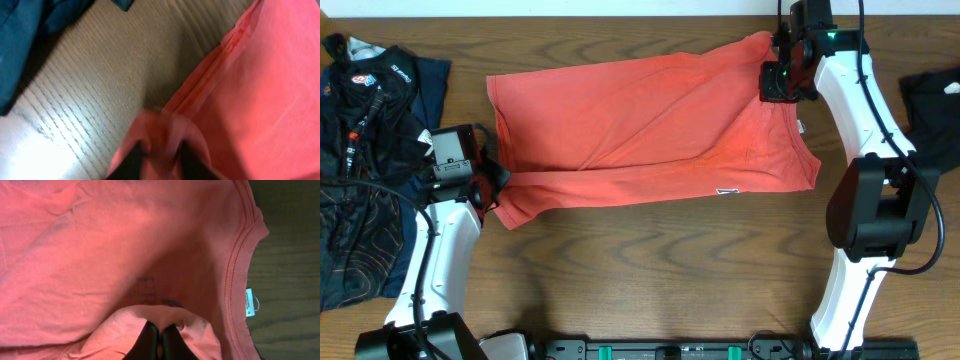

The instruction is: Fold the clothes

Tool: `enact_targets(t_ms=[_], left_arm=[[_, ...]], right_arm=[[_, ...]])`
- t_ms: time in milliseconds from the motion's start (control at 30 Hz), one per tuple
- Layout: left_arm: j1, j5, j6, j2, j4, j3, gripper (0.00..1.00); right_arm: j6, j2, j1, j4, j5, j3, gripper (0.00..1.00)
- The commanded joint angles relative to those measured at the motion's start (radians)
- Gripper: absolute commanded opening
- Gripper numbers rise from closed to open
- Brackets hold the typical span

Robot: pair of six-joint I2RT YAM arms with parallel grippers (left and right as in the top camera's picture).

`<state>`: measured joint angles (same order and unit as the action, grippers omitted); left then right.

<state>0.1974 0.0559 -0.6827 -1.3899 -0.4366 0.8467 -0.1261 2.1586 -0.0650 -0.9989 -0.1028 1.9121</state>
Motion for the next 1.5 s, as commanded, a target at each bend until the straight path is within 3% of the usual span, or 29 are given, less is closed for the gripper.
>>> enact_targets(t_ms=[0, 33, 67, 100, 133, 200, 300, 533, 667, 833, 1133, 1267, 1467], left_arm=[[0.004, -0.014, 0.013, -0.002, 0.001, 0.021, 0.39], [0.004, -0.023, 0.02, -0.002, 0.001, 0.021, 0.4], [0.002, -0.022, 0.021, -0.002, -0.003, 0.021, 0.46], [0.001, -0.023, 0.031, -0.002, -0.007, 0.021, 0.53], [-0.003, -0.024, 0.04, -0.002, -0.009, 0.021, 0.59], [-0.013, -0.025, 0.046, -0.002, -0.017, 0.021, 0.6], [-0.033, -0.03, 0.047, -0.002, -0.018, 0.021, 0.58], [-0.077, -0.056, 0.095, -0.002, 0.012, 0.087, 0.42], [-0.081, -0.068, 0.097, -0.023, -0.092, 0.203, 0.36], [-0.081, -0.072, 0.133, -0.11, -0.266, 0.389, 0.36], [-0.081, -0.155, 0.178, -0.344, -0.5, 0.697, 0.36], [-0.081, -0.187, 0.193, -0.449, -0.574, 0.816, 0.36], [-0.081, -0.187, 0.212, -0.484, -0.579, 0.882, 0.36]], right_arm=[[-0.011, -0.002, -0.002, 0.009, -0.002, 0.023, 0.06], [-0.011, -0.002, -0.001, 0.011, -0.002, 0.023, 0.09], [-0.011, -0.002, 0.0, 0.012, -0.002, 0.023, 0.23], [-0.012, -0.002, 0.0, 0.012, -0.002, 0.023, 0.54], [-0.011, -0.002, 0.001, 0.011, -0.002, 0.023, 0.77], [-0.006, -0.002, 0.001, 0.006, 0.002, 0.023, 0.99], [0.014, -0.002, 0.001, -0.006, -0.002, 0.023, 0.99], [0.134, -0.002, 0.002, -0.101, -0.01, 0.087, 0.99], [0.135, -0.002, 0.002, -0.243, 0.069, 0.219, 0.99], [0.113, -0.002, 0.001, -0.395, 0.051, 0.34, 0.99], [0.124, 0.013, -0.006, -0.517, 0.043, 0.381, 0.99], [0.147, 0.031, -0.005, -0.506, 0.043, 0.381, 0.99], [0.169, 0.037, -0.008, -0.29, 0.053, 0.381, 0.99]])
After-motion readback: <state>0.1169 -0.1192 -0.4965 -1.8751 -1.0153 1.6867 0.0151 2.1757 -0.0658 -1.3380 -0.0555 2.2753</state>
